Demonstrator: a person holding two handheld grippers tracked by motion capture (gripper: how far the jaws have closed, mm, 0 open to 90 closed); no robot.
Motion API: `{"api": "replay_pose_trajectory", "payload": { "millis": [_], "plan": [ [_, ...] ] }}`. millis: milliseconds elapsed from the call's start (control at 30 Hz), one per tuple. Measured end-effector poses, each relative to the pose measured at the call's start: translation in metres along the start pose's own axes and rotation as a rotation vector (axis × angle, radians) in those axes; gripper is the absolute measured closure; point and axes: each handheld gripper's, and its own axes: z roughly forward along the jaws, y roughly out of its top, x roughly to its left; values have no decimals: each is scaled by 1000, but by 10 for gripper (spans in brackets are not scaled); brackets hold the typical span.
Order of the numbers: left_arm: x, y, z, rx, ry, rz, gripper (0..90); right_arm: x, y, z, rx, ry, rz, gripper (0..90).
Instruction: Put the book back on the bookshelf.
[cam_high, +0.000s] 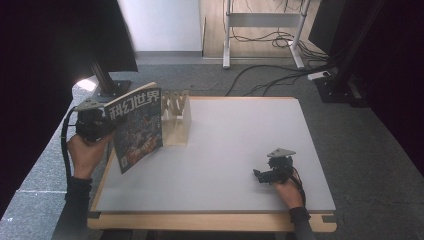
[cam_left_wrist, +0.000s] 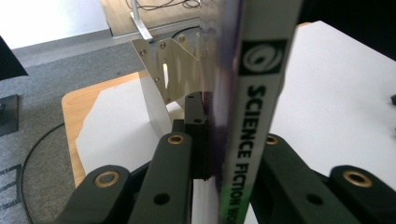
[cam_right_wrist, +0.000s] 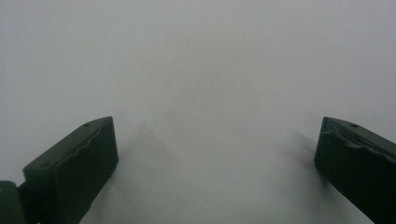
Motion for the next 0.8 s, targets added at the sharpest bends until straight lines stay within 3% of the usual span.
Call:
{"api": "replay_pose_trajectory", "payload": {
  "millis": [367, 500, 700, 800],
  "plan": [
    [11, 10, 33, 3, 68, -37, 826, 0, 0, 0, 0, 0, 0, 0],
    [13, 14, 44, -17, 66, -54, 826, 0, 0, 0, 0, 0, -1, 0],
    [15, 11, 61, -94, 79, -62, 826, 0, 0, 0, -1, 0, -2, 0],
    [17, 8, 65, -82, 63, -68, 824, 0, 0, 0, -1, 0, -1, 0]
  ]
}}
